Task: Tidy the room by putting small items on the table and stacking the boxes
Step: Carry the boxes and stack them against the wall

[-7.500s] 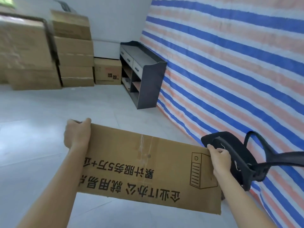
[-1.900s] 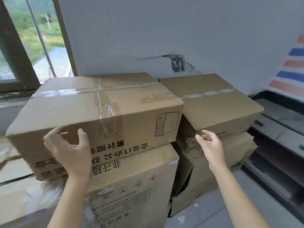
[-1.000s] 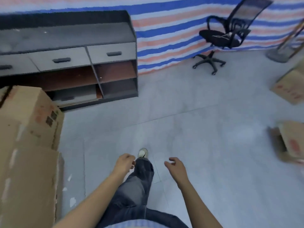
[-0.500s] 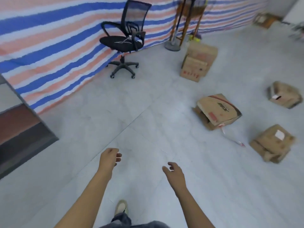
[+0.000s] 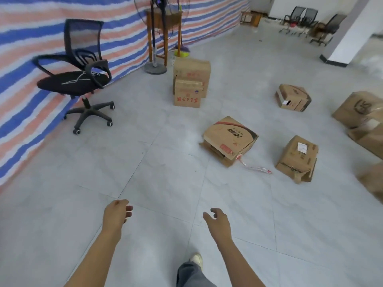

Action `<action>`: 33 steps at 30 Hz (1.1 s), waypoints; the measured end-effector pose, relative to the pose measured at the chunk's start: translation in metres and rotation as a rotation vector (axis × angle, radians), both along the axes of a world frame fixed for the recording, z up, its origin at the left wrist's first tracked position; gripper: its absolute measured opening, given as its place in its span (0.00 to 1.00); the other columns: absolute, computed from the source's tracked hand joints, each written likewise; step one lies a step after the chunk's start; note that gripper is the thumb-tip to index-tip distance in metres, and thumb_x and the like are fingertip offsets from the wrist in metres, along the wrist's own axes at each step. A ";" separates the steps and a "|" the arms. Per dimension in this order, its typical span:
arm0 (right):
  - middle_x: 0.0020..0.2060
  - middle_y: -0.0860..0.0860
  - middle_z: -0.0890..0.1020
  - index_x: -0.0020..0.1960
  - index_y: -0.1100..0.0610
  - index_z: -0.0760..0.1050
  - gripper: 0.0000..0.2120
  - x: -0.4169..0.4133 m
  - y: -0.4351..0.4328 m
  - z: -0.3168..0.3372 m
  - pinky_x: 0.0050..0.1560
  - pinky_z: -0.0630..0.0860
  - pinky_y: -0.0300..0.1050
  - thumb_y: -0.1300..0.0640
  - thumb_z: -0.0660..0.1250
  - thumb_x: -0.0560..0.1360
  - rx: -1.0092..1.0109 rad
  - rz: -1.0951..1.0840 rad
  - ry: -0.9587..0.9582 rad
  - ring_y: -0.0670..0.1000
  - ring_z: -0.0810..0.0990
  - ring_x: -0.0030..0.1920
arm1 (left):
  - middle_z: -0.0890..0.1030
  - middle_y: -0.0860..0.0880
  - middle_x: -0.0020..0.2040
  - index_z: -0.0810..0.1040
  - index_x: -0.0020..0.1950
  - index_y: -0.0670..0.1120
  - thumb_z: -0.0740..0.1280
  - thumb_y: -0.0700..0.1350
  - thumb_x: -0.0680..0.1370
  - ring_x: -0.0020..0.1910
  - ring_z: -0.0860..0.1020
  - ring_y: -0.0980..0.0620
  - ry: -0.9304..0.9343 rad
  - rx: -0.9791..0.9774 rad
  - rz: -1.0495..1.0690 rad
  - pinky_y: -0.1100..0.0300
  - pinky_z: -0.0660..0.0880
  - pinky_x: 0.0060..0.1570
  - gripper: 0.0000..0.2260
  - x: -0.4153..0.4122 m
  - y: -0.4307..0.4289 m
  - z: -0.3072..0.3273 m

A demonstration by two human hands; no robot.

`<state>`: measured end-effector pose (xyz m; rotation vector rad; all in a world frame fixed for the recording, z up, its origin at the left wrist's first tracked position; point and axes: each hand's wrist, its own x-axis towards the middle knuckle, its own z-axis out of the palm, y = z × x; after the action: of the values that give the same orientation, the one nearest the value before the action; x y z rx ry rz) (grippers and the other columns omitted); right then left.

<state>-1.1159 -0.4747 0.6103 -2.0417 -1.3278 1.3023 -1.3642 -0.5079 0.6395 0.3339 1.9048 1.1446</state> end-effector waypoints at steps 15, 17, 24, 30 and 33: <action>0.60 0.54 0.75 0.68 0.58 0.66 0.21 0.145 0.139 0.009 0.46 0.67 0.38 0.51 0.62 0.78 -0.017 -0.331 0.114 0.48 0.72 0.50 | 0.79 0.42 0.43 0.74 0.45 0.41 0.60 0.39 0.79 0.38 0.75 0.48 0.011 -0.077 -0.651 0.59 0.69 0.38 0.06 0.195 0.204 -0.012; 0.61 0.54 0.75 0.68 0.58 0.67 0.21 0.166 0.148 0.006 0.49 0.67 0.39 0.51 0.62 0.78 -0.024 -0.420 0.108 0.49 0.72 0.51 | 0.79 0.42 0.43 0.74 0.47 0.39 0.60 0.39 0.79 0.39 0.75 0.47 0.027 -0.076 -0.668 0.58 0.69 0.38 0.05 0.209 0.233 -0.015; 0.61 0.54 0.74 0.67 0.57 0.68 0.20 0.224 0.189 -0.007 0.50 0.67 0.41 0.53 0.62 0.77 -0.033 -0.740 0.064 0.49 0.72 0.52 | 0.78 0.43 0.41 0.73 0.42 0.41 0.60 0.38 0.78 0.36 0.74 0.48 -0.024 -0.112 -0.842 0.58 0.67 0.37 0.06 0.282 0.336 -0.025; 0.62 0.53 0.72 0.67 0.56 0.68 0.19 0.253 0.258 -0.003 0.51 0.68 0.42 0.54 0.62 0.77 -0.041 -0.860 -0.013 0.48 0.70 0.53 | 0.77 0.45 0.38 0.72 0.41 0.42 0.60 0.38 0.77 0.34 0.73 0.50 -0.079 -0.096 -0.924 0.59 0.66 0.35 0.06 0.340 0.442 -0.013; 0.62 0.54 0.72 0.67 0.56 0.69 0.19 0.262 0.284 0.000 0.50 0.68 0.42 0.55 0.62 0.77 -0.059 -0.900 -0.050 0.48 0.70 0.53 | 0.78 0.45 0.38 0.72 0.42 0.43 0.60 0.40 0.78 0.35 0.74 0.50 -0.114 -0.121 -0.941 0.59 0.66 0.35 0.06 0.362 0.481 -0.013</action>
<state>-0.8543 -0.1902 0.6100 -2.2786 -0.2620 0.8606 -1.0019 -0.0274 0.6261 0.9456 1.4156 0.3990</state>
